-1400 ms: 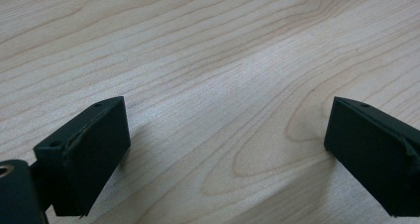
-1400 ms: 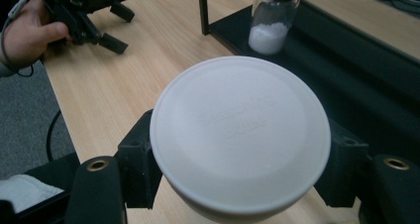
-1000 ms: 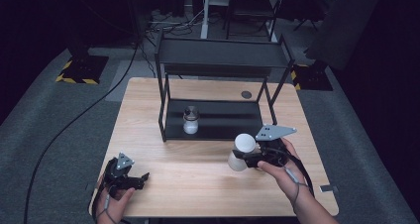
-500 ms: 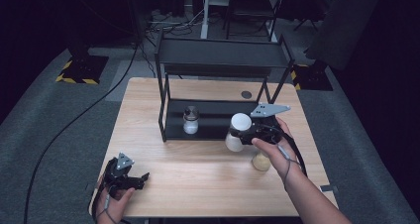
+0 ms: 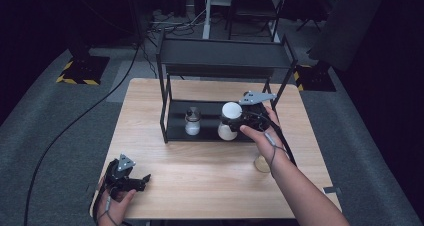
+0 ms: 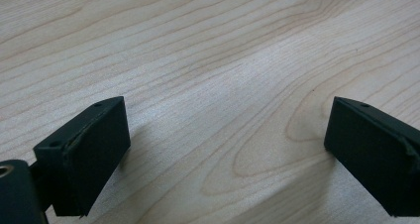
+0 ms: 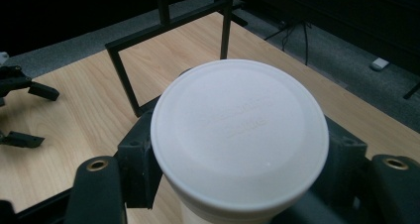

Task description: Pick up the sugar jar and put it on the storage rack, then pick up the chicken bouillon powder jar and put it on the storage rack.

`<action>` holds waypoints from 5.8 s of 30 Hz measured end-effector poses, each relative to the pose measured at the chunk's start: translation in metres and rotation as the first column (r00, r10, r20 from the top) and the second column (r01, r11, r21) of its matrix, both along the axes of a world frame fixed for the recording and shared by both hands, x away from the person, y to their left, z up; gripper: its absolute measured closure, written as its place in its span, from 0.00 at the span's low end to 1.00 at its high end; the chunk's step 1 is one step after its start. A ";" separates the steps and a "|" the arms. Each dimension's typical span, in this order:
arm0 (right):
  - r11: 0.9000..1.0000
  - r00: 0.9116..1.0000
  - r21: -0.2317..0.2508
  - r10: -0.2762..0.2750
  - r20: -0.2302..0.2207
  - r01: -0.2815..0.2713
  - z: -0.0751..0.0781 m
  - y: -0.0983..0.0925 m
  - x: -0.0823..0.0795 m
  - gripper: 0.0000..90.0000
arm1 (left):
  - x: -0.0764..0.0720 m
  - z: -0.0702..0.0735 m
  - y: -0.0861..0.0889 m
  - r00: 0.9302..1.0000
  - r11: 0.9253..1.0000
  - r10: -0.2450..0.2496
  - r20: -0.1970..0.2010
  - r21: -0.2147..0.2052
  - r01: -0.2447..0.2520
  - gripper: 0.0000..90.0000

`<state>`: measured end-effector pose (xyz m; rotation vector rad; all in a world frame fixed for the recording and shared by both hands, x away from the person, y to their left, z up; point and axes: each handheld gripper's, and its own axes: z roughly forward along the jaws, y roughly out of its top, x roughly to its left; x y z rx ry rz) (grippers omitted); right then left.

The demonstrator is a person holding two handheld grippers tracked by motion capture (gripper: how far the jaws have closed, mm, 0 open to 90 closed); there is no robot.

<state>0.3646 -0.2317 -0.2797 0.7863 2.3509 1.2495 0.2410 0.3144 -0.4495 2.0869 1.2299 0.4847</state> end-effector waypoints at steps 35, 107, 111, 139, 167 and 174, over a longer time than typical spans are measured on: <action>0.993 0.994 -0.091 -0.084 -0.070 0.078 -0.046 0.045 0.057 0.38 | 0.001 0.000 -0.001 1.000 1.000 0.001 -0.001 0.000 -0.001 0.03; 0.995 0.995 0.041 -0.094 -0.032 0.095 -0.017 -0.074 -0.046 0.11 | 0.001 0.000 -0.001 1.000 1.000 0.000 0.001 0.000 0.000 0.03; 0.994 0.995 0.056 -0.095 -0.039 0.097 -0.018 -0.084 -0.050 0.10 | 0.001 0.000 -0.001 1.000 1.000 0.000 0.000 0.000 0.000 0.03; 0.990 0.991 0.040 -0.133 -0.023 0.134 -0.037 -0.123 -0.082 0.08 | 0.001 0.000 -0.001 1.000 1.000 0.000 0.000 0.001 0.000 0.03; 0.989 0.990 0.051 -0.138 -0.038 0.140 -0.091 -0.146 -0.094 0.07 | 0.001 0.000 -0.001 1.000 1.000 -0.001 0.000 0.001 0.001 0.03; 0.987 0.987 0.046 -0.150 -0.050 0.152 -0.103 -0.147 -0.090 0.07 | 0.001 0.000 -0.001 1.000 1.000 0.000 0.001 0.001 0.000 0.03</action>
